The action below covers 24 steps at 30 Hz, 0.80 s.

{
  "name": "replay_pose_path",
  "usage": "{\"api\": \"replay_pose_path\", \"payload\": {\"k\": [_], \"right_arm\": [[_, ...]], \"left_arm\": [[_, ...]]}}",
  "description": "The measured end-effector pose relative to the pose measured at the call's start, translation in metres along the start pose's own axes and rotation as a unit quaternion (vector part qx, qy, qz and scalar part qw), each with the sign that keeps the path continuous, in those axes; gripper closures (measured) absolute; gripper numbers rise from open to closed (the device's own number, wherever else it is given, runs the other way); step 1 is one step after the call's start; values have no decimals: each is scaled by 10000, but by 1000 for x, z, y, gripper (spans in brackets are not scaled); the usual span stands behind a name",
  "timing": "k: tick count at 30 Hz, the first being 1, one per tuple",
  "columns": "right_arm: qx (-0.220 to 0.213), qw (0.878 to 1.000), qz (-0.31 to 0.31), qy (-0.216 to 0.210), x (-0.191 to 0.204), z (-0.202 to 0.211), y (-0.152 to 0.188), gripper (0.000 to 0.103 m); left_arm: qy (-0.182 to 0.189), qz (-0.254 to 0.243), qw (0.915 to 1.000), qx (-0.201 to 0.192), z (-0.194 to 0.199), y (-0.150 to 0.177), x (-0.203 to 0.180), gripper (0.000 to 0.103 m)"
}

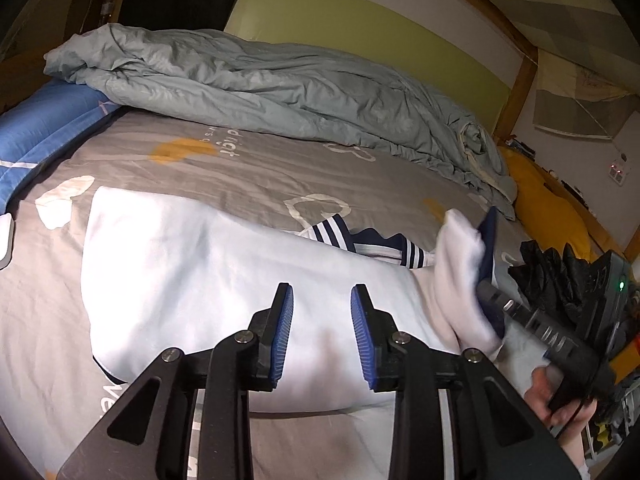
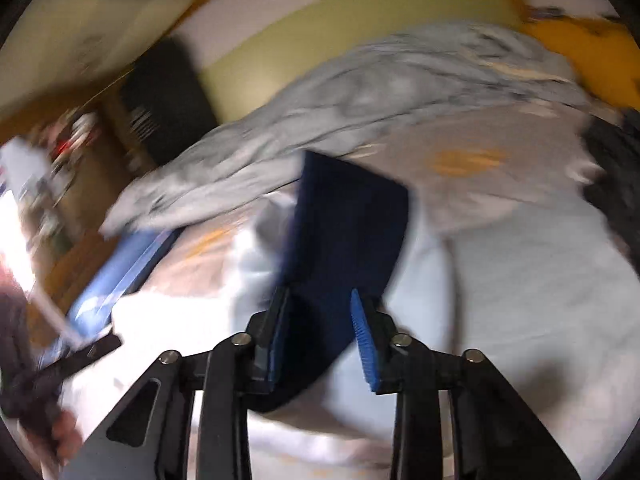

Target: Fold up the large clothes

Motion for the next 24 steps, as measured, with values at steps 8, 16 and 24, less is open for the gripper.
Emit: {"api": "replay_pose_path", "payload": {"k": [8,16,24], "right_arm": [[770,9953,569,175,19,-34,42,69],[657,9961,582,37,26,-35,53,69],[-477,9940,322,928,14,33,15,70]], "left_arm": [[508,-104,9985,170,-10,-1,-23,54],[1420,-466,9829,1072,-51,-25,-121,42],[675,-858,9908,800,-83,-20,-119,100]]}}
Point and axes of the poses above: each gripper's, at about its wrist camera, not at the fingertips, and z roughly against the way its jaws point, x to its left, y to its underside, the point moved 10 cm from there along -z, roughly the way its jaws point, and after that the axes turned 13 degrees about -y, right-handed, at the moved point
